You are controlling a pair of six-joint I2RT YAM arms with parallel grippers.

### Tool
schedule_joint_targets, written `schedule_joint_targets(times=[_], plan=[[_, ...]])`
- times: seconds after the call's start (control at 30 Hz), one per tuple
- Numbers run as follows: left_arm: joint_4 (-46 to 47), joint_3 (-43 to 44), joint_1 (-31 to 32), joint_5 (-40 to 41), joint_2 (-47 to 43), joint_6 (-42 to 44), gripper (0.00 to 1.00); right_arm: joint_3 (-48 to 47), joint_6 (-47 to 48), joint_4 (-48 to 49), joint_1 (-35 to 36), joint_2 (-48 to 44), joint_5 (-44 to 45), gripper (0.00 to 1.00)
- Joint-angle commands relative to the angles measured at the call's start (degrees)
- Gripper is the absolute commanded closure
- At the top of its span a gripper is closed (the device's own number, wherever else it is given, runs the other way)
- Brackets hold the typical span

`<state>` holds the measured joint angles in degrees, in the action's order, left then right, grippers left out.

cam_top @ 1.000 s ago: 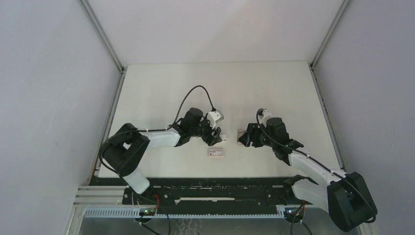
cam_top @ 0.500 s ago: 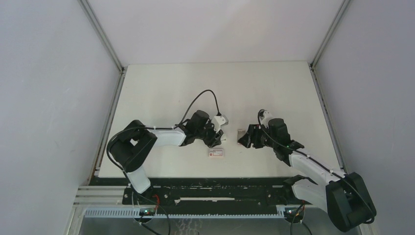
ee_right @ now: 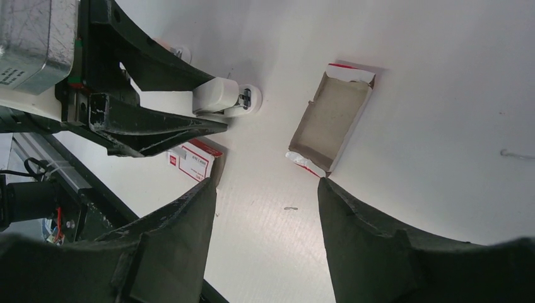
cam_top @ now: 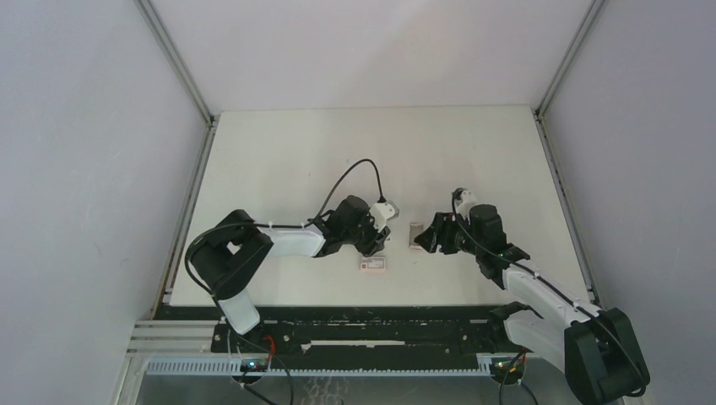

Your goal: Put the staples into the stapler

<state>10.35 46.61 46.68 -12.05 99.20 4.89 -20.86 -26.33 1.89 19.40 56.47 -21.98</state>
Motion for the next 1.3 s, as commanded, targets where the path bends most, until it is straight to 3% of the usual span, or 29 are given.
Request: schedule_joint_targets(times=[0.0, 0.1, 0.27, 0.4, 0.63, 0.97, 1.27], plan=[[0.75, -1.02, 0.51, 1.01, -0.1, -1.81, 0.57, 0.36, 0.29, 2.19, -0.63, -1.5, -0.63, 0.4], [0.52, -0.82, 0.86, 0.34, 0.0, -1.75, 0.68, 0.39, 0.0, 1.33, -1.11, -2.41, 0.99, 0.38], [1.48, -3.01, 1.06, 0.4, -2.03, -2.61, 0.87, 1.19, -2.31, -0.24, -3.58, -5.7, 2.52, 0.13], [3.61, -4.66, 1.55, 1.33, -5.52, -5.65, 0.99, 1.35, -3.65, -1.87, -5.99, -8.41, 1.64, 0.0], [3.41, -3.06, 4.37, 4.48, -13.17, -13.46, 1.0, -0.3, -9.34, -4.36, -9.11, -6.45, -2.14, 0.0], [6.3, -3.55, 7.27, 0.14, -18.48, -24.39, 1.0, -0.99, -22.85, -0.18, -7.19, -8.87, -15.44, 0.0], [8.72, -4.59, 8.78, -0.91, -20.9, -27.57, 1.0, -0.64, -32.05, 7.38, 0.11, -6.68, -12.54, 0.01]])
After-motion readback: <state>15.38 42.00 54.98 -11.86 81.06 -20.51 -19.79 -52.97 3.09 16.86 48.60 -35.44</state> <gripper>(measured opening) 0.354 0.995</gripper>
